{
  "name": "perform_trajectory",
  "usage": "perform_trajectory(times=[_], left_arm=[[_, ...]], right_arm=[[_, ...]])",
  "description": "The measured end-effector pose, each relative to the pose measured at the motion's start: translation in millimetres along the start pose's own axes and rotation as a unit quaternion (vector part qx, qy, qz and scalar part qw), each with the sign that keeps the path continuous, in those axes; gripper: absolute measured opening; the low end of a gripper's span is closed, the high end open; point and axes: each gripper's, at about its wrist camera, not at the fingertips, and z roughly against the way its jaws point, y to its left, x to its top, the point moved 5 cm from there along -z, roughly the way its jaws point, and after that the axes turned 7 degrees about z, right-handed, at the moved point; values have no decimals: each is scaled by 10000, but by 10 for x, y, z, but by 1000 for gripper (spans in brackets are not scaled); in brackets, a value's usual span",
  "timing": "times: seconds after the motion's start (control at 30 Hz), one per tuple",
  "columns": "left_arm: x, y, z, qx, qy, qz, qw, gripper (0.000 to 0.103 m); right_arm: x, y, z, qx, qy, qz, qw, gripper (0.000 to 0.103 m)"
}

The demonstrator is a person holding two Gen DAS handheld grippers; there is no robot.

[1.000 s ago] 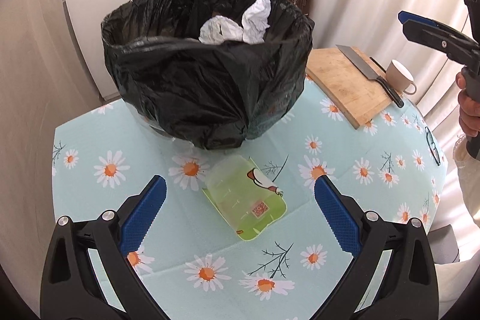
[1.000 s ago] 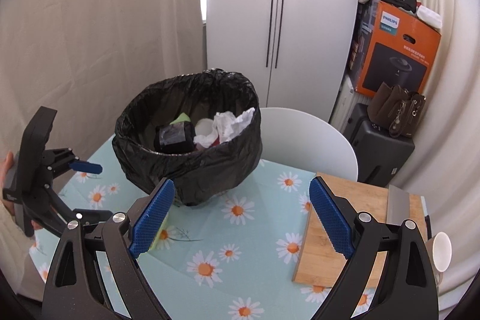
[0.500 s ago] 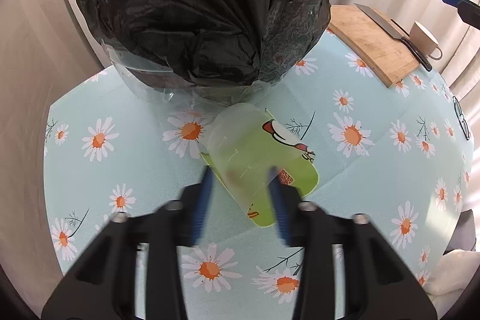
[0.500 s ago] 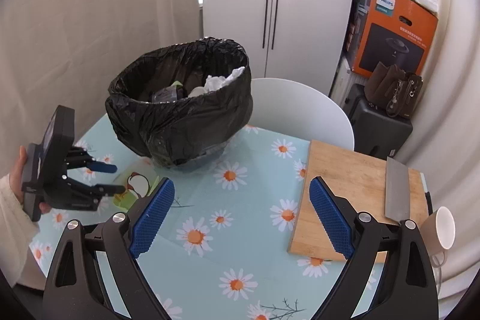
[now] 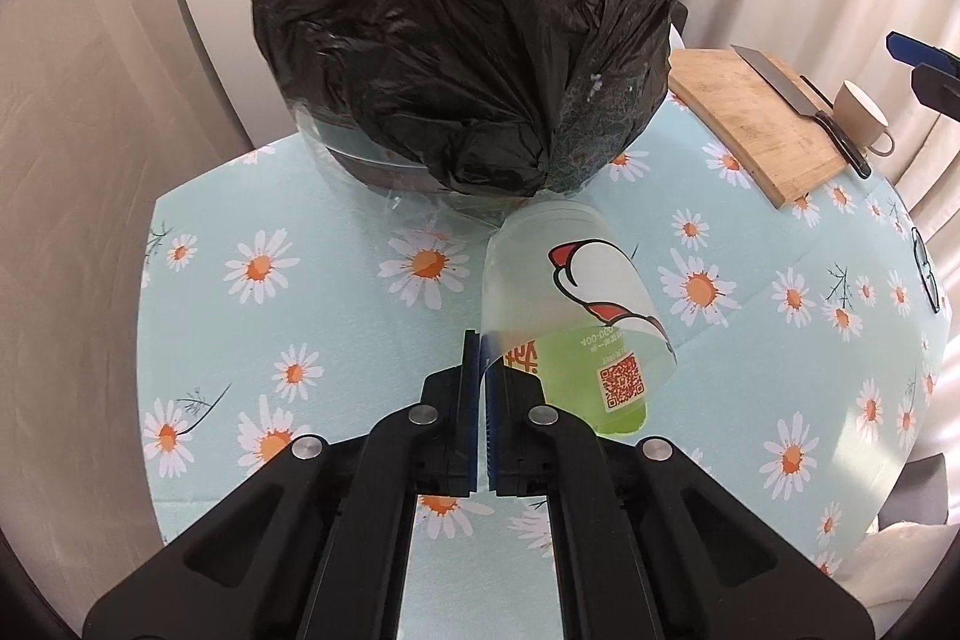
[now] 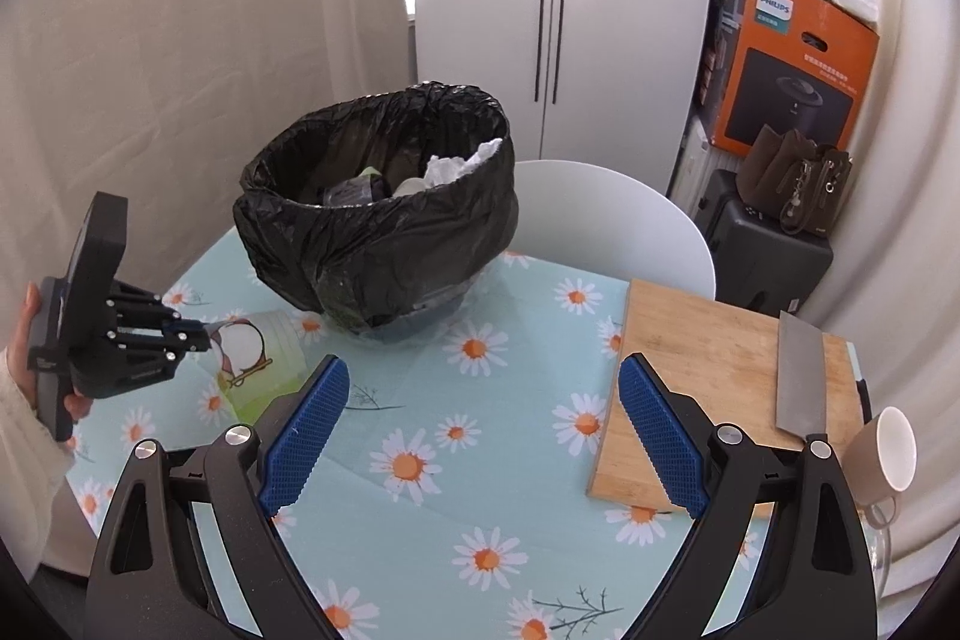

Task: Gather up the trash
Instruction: 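Lift the plastic cup with the left tool and carry it toward the bin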

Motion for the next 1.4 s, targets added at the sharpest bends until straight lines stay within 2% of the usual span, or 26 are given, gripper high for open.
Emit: perform_trajectory(times=[0.47, 0.73, 1.0, 1.13, 1.23, 1.4], left_arm=[[-178, 190, 583, 396, -362, 613, 9967, 2], [-273, 191, 811, 587, -471, 767, 9942, 2], [-305, 260, 774, 373, -513, 865, 9942, 2], [-246, 300, 765, 19, -644, 915, 9937, 2], [-181, 319, 737, -88, -652, 758, 9949, 2], [-23, 364, 838, -414, -879, 514, 9939, 2]], right_arm=[[3, 328, 32, 506, -79, 418, 9978, 87], [-23, 459, 60, 803, -108, 533, 9953, 87], [-62, 534, 26, 755, 10, 484, 9960, 87], [-61, 608, 1, 623, 91, 469, 9969, 87], [-66, 686, -15, 556, 177, 400, 9975, 87], [-47, 835, -9, 297, 291, 342, 9985, 87]])
